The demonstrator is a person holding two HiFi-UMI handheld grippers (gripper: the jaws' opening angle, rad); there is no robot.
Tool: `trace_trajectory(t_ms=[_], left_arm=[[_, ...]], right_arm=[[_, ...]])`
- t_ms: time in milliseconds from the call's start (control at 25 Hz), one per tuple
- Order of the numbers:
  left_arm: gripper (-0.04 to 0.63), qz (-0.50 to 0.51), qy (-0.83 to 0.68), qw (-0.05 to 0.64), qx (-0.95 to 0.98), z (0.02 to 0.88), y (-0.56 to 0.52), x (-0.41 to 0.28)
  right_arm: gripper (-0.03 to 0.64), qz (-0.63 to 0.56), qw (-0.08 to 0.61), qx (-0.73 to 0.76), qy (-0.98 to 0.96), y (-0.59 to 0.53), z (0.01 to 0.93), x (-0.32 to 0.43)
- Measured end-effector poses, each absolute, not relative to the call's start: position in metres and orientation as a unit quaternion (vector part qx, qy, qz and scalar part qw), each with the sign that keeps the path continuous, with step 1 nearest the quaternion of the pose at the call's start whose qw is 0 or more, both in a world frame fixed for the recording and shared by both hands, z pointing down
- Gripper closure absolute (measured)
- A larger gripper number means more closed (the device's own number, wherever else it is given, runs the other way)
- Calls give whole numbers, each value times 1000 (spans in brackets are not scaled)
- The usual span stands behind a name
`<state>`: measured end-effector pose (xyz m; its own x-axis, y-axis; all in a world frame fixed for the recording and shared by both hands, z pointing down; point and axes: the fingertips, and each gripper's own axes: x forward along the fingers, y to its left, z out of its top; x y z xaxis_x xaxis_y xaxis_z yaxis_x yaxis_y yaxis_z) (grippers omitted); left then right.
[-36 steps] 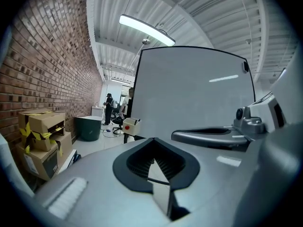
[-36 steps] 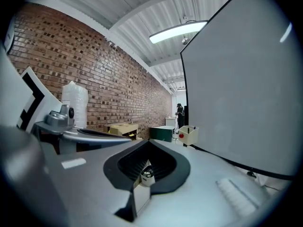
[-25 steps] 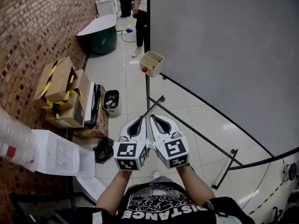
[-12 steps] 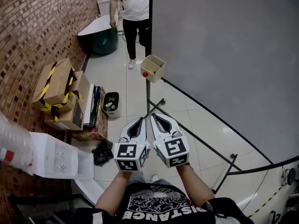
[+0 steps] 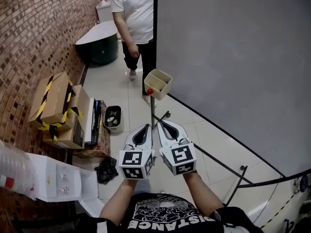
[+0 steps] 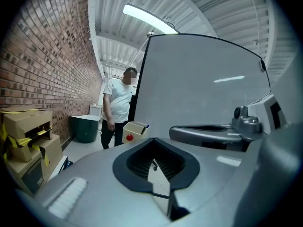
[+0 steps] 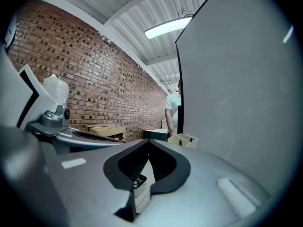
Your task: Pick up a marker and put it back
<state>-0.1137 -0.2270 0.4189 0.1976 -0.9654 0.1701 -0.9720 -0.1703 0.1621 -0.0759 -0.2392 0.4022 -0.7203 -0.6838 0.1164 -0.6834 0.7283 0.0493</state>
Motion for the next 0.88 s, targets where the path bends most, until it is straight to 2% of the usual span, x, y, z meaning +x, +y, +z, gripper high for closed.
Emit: trace_trajectory(t_ms=[480, 880], left_arm=[[589, 21, -614, 119, 780, 413, -319, -139], [589, 26, -599, 121, 791, 416, -354, -155]], right_arm=[[611, 5, 75, 395, -916, -332, 407, -100], [577, 15, 86, 425, -901, -375, 422, -108]])
